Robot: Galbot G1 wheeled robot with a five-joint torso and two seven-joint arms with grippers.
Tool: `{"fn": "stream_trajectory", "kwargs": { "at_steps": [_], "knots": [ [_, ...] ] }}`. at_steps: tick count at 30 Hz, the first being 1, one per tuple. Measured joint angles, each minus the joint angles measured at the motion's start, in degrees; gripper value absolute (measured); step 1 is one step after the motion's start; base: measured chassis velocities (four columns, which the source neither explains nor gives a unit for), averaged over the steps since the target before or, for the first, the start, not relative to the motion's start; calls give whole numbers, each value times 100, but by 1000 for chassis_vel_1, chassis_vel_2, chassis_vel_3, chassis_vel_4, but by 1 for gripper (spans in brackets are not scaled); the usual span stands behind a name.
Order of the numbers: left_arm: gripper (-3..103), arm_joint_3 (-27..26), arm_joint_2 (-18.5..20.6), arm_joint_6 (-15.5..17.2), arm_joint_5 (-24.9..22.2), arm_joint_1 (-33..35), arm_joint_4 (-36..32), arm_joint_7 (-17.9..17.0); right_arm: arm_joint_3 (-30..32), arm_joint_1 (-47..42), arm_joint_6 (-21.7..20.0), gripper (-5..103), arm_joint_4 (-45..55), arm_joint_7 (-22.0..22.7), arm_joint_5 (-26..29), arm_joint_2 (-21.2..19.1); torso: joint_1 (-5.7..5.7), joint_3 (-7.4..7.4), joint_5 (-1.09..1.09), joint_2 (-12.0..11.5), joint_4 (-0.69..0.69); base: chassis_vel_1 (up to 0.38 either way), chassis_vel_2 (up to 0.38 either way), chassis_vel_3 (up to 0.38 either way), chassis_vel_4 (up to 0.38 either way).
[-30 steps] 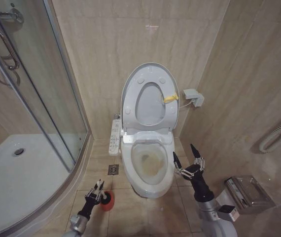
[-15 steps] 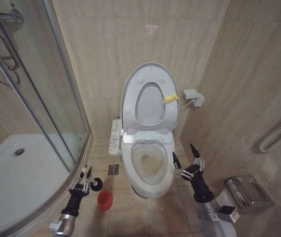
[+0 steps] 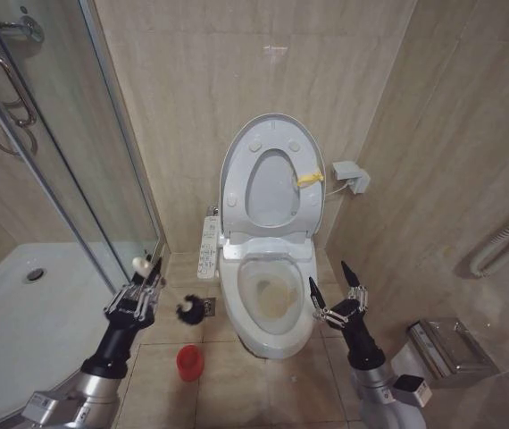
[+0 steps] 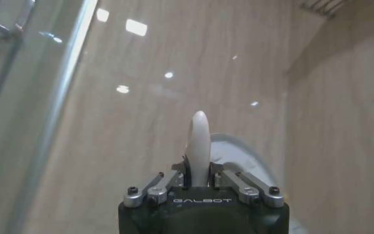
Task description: Open the toilet lid, clean the toilet bowl with a toilet brush, close the toilet lid, and flush.
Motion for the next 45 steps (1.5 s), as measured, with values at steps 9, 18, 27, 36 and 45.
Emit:
{"fn": "stream_trajectory", "kwargs": {
  "at_steps": [9, 18, 27, 36, 45],
  "knots": [
    [21, 901, 64, 44, -101, -1316, 1064, 46, 163, -133, 11, 100, -14, 35, -175, 289, 1, 1, -2, -1, 0, 0, 0, 0, 0],
    [21, 1881, -592, 133, 1, -2559, 2054, -10, 261, -201, 108, 100, -259, 42, -399, 719, 1, 1, -1, -1, 1, 0, 0, 0, 0],
    [21, 2618, -1076, 93, 34, -3578, 3111, 8, 277, 102, 132, 100, -818, 152, -301, 657, 1, 1, 1, -1, 1, 0, 0, 0, 0],
    [21, 3255, -1809, -133, 308, -4628, 4945, -53, 278, 389, 83, 100, -1309, 246, -267, 677, 2, 1, 2, -1, 2, 0, 0, 0, 0],
    [21, 3813, -2286, -638, 990, -5202, 6503, -141, 356, 399, 99, 100, -1348, 261, -295, 826, 1, 1, 1, -1, 1, 0, 0, 0, 0]
  ]
}}
